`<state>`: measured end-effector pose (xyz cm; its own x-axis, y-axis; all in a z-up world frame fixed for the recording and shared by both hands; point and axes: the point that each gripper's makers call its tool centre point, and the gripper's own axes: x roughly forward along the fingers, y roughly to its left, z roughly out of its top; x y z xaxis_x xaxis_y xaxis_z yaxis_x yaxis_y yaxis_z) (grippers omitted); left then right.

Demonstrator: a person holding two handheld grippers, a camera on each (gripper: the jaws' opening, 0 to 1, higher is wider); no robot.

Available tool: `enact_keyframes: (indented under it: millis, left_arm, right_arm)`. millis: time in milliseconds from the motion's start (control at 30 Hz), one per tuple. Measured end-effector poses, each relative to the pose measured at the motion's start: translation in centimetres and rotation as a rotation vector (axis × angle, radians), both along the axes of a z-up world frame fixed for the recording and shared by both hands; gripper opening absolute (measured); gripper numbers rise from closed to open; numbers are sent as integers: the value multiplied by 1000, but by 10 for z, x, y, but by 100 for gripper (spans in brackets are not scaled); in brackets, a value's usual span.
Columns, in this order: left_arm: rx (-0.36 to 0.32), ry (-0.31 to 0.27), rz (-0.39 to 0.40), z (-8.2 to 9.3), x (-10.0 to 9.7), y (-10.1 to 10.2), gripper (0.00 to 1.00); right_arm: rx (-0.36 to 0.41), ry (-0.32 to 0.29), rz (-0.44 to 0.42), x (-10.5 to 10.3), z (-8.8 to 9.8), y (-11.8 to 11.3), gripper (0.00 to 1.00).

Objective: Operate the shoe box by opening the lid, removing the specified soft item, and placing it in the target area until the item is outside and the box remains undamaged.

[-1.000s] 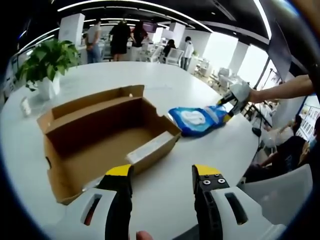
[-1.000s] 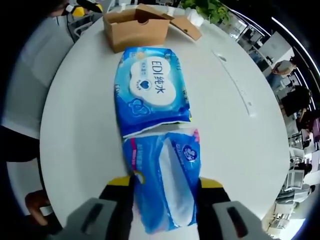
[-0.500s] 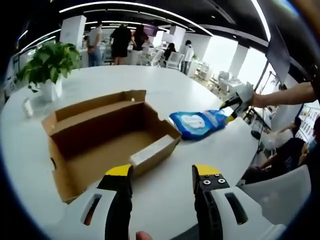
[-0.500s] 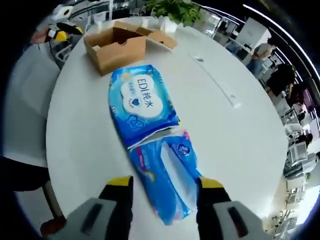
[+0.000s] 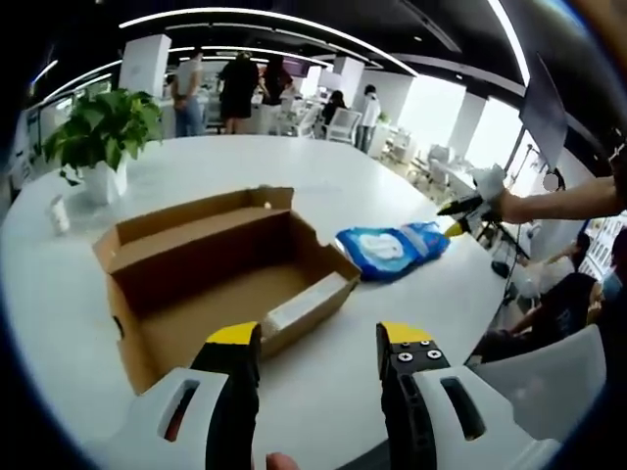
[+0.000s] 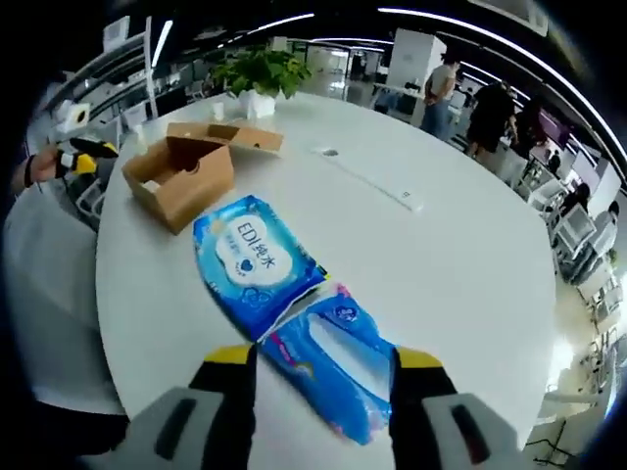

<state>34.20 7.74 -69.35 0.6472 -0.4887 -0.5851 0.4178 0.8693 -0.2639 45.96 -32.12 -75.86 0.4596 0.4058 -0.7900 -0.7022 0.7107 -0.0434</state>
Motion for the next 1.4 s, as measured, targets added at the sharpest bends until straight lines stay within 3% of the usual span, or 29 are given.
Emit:
enact_keyframes:
  millis: [400, 700, 967, 1400]
  left_arm:
    - [-1, 3, 12, -2, -5, 8, 48]
    - [-5, -1, 16, -1, -5, 12, 48]
    - [-5, -9, -1, 3, -2, 15, 48]
    - [-12, -19, -21, 6, 2, 23, 48]
  right_arm:
    - [174, -27, -48, -3, 17, 47, 54]
    - [259, -50, -46, -7, 30, 79, 56]
    - [278, -81, -34, -13, 35, 98, 57]
    - [292, -83, -15, -31, 35, 130, 58]
